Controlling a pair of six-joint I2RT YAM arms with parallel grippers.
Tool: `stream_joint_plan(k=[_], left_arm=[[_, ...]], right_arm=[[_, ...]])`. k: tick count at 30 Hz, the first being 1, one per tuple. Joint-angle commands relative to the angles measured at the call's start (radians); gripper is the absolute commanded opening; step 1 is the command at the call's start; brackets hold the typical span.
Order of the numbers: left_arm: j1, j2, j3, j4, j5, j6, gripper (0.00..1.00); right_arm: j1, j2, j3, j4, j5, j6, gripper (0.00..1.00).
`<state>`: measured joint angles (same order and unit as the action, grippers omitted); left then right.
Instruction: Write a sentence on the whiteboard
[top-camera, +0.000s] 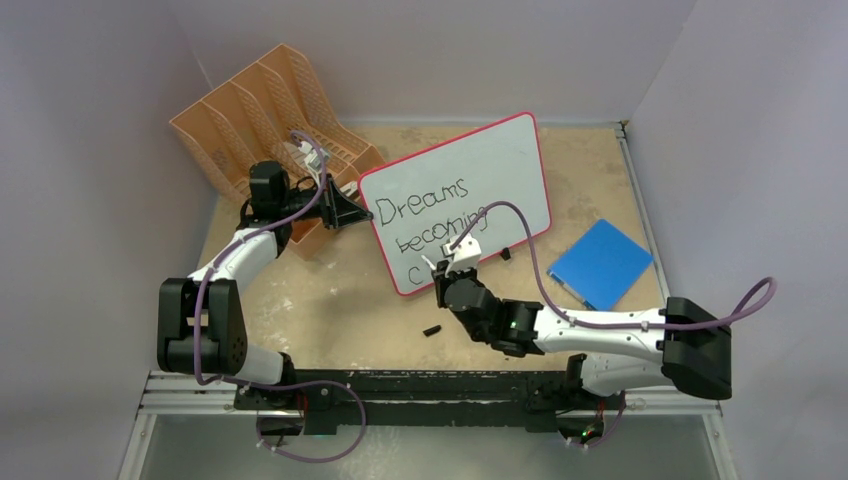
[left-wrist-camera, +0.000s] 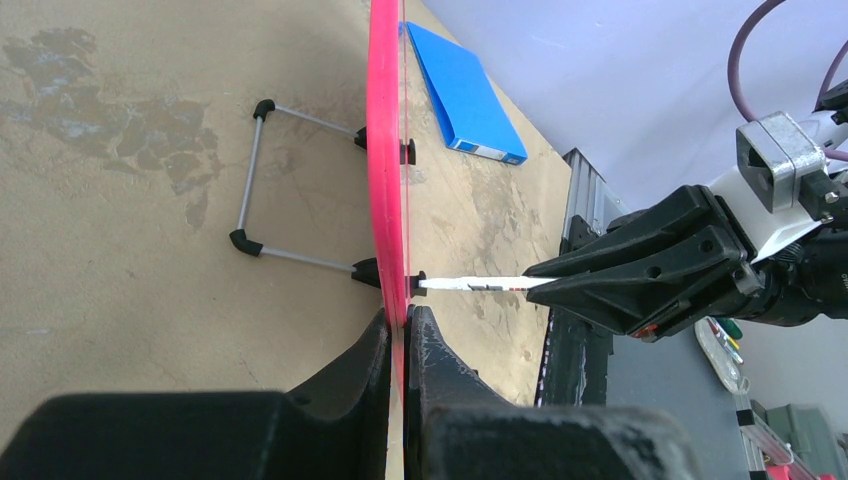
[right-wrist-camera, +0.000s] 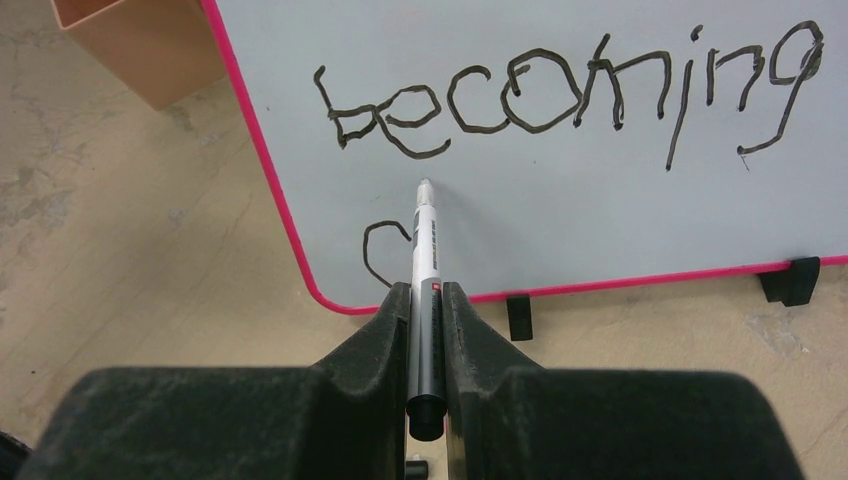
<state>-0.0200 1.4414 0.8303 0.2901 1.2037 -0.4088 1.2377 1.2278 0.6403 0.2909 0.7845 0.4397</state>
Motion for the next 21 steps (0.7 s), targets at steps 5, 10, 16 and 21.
stream_joint_plan(k=[5, 10, 16, 21], left_arm=[[0.009, -0.018, 0.022, 0.038, -0.012, 0.013, 0.0], [0.008, -0.018, 0.023, 0.038, -0.012, 0.013, 0.0], [0.009, -0.019, 0.023, 0.038, -0.012, 0.013, 0.0], [0.008, -0.02, 0.023, 0.038, -0.01, 0.013, 0.0]], right_arm=[[-0.007, 0.009, 0.035, 0.037, 0.002, -0.015, 0.0], [-0.011, 0.013, 0.038, 0.043, 0.002, -0.02, 0.0], [-0.017, 0.019, 0.041, 0.048, -0.006, -0.027, 0.0], [-0.02, 0.025, 0.044, 0.051, -0.011, -0.033, 0.0]])
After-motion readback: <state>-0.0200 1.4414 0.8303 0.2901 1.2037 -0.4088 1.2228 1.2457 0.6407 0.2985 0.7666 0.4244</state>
